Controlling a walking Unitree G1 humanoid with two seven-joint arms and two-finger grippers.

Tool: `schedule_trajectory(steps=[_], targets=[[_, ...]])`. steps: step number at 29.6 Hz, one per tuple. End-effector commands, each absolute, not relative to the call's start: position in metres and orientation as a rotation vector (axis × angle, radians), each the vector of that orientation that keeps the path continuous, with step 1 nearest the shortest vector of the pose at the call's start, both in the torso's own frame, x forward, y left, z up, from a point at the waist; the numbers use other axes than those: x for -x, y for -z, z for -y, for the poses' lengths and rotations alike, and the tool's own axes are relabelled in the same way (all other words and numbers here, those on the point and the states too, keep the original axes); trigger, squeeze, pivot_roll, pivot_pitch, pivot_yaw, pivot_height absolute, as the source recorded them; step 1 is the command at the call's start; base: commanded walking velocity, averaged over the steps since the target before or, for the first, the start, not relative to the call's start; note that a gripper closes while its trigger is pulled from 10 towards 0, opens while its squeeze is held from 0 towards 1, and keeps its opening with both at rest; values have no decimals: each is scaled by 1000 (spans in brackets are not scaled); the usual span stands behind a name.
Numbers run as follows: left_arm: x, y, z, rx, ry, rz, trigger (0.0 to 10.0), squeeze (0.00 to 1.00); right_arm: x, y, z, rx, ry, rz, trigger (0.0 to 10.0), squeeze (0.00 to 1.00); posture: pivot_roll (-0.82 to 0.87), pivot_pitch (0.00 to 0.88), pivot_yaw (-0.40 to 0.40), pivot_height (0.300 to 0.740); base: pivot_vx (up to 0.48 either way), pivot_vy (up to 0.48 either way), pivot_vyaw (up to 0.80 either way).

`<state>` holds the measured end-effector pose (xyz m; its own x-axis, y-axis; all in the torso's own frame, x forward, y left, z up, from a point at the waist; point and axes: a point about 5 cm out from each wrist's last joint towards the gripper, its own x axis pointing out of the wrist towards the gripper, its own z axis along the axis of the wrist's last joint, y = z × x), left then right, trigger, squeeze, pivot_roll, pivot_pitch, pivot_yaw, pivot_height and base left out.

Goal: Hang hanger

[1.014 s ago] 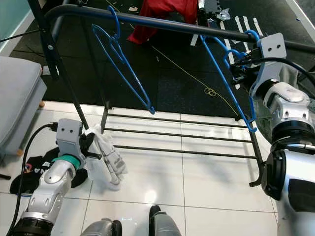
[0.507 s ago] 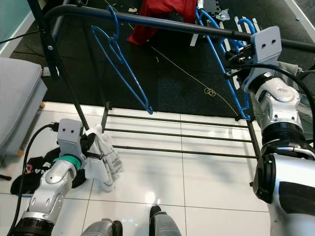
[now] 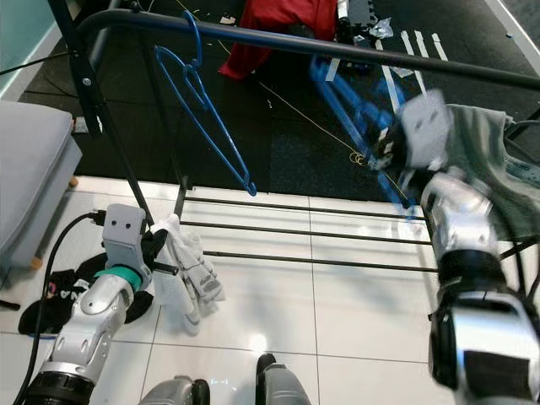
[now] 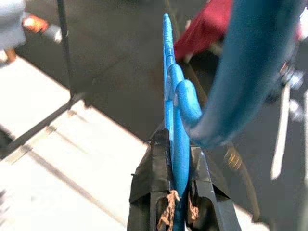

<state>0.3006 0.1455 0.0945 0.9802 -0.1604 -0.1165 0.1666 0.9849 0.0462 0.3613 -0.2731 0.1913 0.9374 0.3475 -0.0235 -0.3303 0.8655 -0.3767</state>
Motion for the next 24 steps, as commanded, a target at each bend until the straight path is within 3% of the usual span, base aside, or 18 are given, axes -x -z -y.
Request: schedule_trajectory(steps=[1, 9, 15, 20, 21, 24], targets=[[-298, -90, -142, -58, 178, -127, 10000, 0, -359, -190, 274, 379, -345, 48, 0, 0, -51, 139, 21, 740, 0, 0, 0], [-297, -91, -142, -73, 188, -116, 10000, 0, -344, -160, 256, 252, -329, 41, 0, 0, -58, 141, 12, 740, 0, 0, 0], [-290, -99, -137, -258, 341, -52, 10000, 0, -314, -125, 214, -8, -456, -26, 0, 0, -55, 147, 7, 740, 0, 0, 0], [-288, -100, -136, -298, 386, -38, 10000, 0, -307, -120, 207, -47, -493, -48, 0, 0, -55, 147, 7, 740, 0, 0, 0], [-269, -105, -126, -524, 732, 6, 10000, 0, -288, -110, 192, -120, -635, -127, 0, 0, -50, 152, 10, 740, 0, 0, 0], [-262, -104, -124, -596, 839, 9, 10000, 0, -283, -108, 190, -132, -671, -148, 0, 0, -50, 152, 10, 740, 0, 0, 0]])
